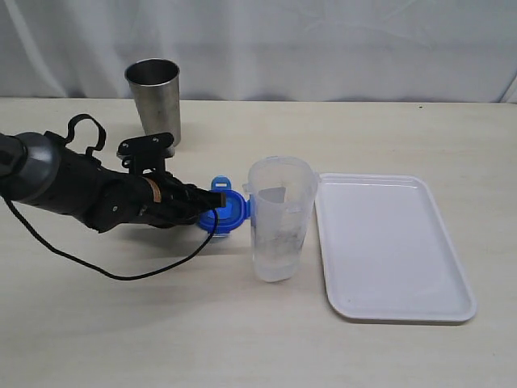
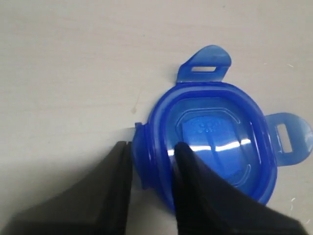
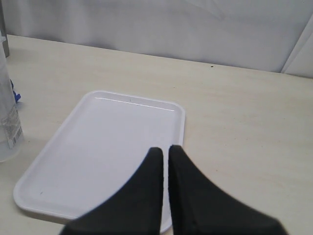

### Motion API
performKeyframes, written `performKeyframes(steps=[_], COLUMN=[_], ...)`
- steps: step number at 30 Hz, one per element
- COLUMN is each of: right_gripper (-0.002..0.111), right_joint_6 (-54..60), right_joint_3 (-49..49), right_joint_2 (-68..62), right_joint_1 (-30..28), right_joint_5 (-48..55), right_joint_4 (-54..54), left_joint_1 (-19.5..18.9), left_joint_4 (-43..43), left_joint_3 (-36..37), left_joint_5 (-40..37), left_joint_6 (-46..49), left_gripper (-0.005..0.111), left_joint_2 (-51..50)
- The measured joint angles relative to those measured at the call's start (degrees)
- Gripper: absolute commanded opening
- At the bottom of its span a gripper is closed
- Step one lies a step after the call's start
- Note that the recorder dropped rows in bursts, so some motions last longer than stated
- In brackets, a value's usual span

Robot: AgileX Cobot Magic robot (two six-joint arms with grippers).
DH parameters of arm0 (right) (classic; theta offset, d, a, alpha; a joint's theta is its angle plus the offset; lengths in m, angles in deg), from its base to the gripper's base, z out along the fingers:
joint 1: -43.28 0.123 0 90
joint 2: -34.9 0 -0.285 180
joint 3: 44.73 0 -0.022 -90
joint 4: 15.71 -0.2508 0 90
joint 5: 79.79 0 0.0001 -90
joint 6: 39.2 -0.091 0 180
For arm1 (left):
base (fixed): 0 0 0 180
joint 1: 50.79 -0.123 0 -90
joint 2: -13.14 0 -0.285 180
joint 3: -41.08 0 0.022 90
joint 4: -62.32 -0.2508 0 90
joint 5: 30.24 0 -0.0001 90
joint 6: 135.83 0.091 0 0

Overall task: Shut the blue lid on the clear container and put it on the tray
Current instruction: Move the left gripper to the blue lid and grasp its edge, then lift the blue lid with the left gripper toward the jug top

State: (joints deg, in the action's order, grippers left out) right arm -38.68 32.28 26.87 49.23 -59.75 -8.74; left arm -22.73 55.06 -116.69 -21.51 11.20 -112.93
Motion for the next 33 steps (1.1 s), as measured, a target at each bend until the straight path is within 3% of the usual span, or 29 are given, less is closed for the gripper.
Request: performKeyframes(steps=[8, 18, 33], right_gripper=[0.005, 0.005, 0.005], right_joint_6=[0.0, 0.0, 0.0], right_joint_3=[0.0, 0.0, 0.0], right_joint_2=[0.0, 0.0, 0.0], right_joint_1=[0.0, 0.0, 0.0], right_joint_5=[0.0, 0.0, 0.0], right_joint_4=[0.0, 0.0, 0.0], left_joint_1=[0.0, 0.0, 0.0], left_joint_4=[0.0, -0.1, -6.8], left_joint_3=[0.0, 0.0, 0.0], left_joint_5=[0.5, -0.7, -3.3], left_joint_6=[-0.2, -0.3, 2.9], left_gripper=[0.000, 0.000, 0.000], left_joint_2=[0.0, 2.2, 16.2])
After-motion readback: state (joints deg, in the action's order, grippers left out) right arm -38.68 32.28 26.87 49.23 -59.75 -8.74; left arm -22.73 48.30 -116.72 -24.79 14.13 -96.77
